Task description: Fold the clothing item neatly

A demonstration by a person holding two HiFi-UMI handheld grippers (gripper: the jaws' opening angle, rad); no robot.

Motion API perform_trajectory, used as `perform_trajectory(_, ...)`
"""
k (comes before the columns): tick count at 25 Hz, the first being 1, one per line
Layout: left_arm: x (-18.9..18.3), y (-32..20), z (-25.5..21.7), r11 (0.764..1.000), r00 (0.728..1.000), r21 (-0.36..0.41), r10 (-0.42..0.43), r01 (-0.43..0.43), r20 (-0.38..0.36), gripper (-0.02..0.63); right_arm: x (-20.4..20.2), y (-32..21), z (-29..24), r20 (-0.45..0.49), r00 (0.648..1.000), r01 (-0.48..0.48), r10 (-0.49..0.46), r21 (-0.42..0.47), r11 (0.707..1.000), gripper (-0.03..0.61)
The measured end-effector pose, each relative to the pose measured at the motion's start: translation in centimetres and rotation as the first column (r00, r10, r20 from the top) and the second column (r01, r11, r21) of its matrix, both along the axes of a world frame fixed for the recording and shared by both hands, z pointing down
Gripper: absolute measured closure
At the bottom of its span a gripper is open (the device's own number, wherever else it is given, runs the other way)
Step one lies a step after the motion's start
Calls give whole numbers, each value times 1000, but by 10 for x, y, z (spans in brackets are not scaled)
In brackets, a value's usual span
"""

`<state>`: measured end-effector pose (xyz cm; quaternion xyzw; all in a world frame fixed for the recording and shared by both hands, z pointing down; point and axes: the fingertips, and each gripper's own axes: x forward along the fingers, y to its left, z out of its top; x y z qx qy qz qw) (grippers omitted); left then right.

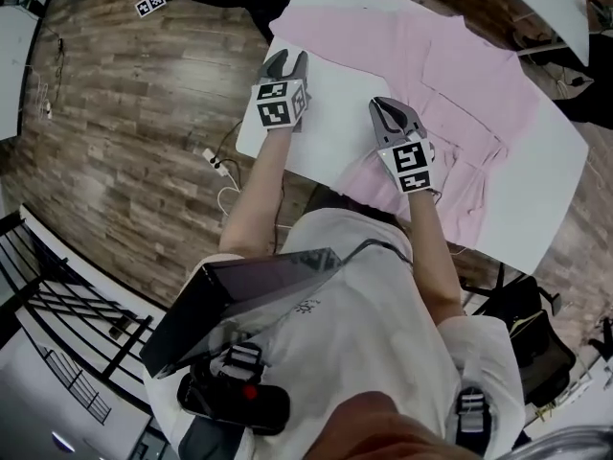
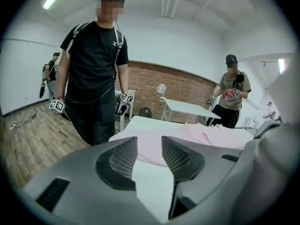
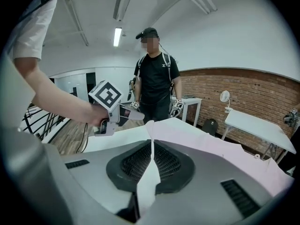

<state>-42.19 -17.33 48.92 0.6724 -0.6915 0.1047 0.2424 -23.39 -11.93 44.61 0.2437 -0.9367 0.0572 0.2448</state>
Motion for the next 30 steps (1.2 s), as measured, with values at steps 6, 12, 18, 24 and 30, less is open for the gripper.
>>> perform_trajectory(6,-32,-46,25,998,999,-58,-9,11,34,462,-13,-12,10,-25,1000,-13,13,-19,1000,574)
perform_trajectory(12,-66,-74,53,990,995,-127,-44,56,94,462,-25,-19,18,-40,999,-5,4,-37,999,574)
perform_trajectory(18,-86,-93,80,980,992,-183,-55,76,117,462,-26,-25,33,-62,998,-16,12,-65,998,574)
perform_trajectory(24,-88,-103,87,977,992,-203,-41,64,117,461,-23,-31,38,-75,997,-35,30,-75,997,574)
perform_trajectory(30,-94,-105,102,969,992,-234,-55,81,115,462,-22,-34,41,-82,996,-51,45,-83,995,574)
